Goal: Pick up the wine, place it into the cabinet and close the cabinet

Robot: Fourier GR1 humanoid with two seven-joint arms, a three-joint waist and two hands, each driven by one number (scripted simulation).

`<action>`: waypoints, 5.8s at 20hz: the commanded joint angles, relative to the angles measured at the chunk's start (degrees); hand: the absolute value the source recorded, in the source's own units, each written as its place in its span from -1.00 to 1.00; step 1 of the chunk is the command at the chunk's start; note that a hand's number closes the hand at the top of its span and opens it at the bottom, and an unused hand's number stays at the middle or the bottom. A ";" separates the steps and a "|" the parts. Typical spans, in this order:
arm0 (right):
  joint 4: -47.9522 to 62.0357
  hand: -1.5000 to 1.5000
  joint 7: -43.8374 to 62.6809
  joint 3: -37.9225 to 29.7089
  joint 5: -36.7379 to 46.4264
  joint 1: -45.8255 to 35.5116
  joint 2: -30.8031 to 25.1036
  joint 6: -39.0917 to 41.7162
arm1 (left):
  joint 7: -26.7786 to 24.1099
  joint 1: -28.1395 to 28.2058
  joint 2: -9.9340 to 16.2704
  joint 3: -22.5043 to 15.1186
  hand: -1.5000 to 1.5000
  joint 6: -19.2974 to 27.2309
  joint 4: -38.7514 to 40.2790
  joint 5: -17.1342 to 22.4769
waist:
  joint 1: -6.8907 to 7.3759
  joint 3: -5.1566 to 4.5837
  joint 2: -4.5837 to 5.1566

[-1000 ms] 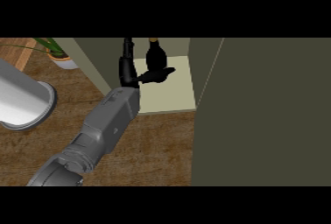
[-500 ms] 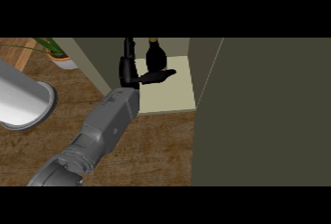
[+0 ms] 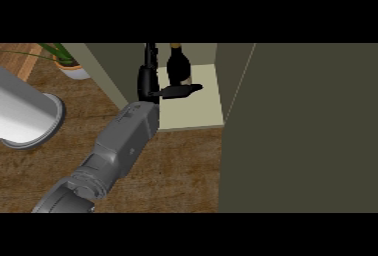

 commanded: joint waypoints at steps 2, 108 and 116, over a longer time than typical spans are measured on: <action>-1.84 -1.00 1.19 1.25 0.22 -1.72 1.12 -1.78 | -1.65 4.39 0.08 0.63 -1.00 -3.59 0.07 3.04 | 0.51 -0.25 -0.08; 1.71 1.00 10.50 54.96 21.04 -9.91 3.25 -25.69 | 14.71 90.72 45.92 -11.31 -1.00 -9.23 -113.47 27.63 | 4.72 -0.42 -1.47; 8.45 1.00 11.92 49.36 18.09 -23.08 3.00 -32.72 | 19.00 88.34 45.57 -9.70 -1.00 -9.24 -115.10 29.86 | 5.84 -0.35 -0.99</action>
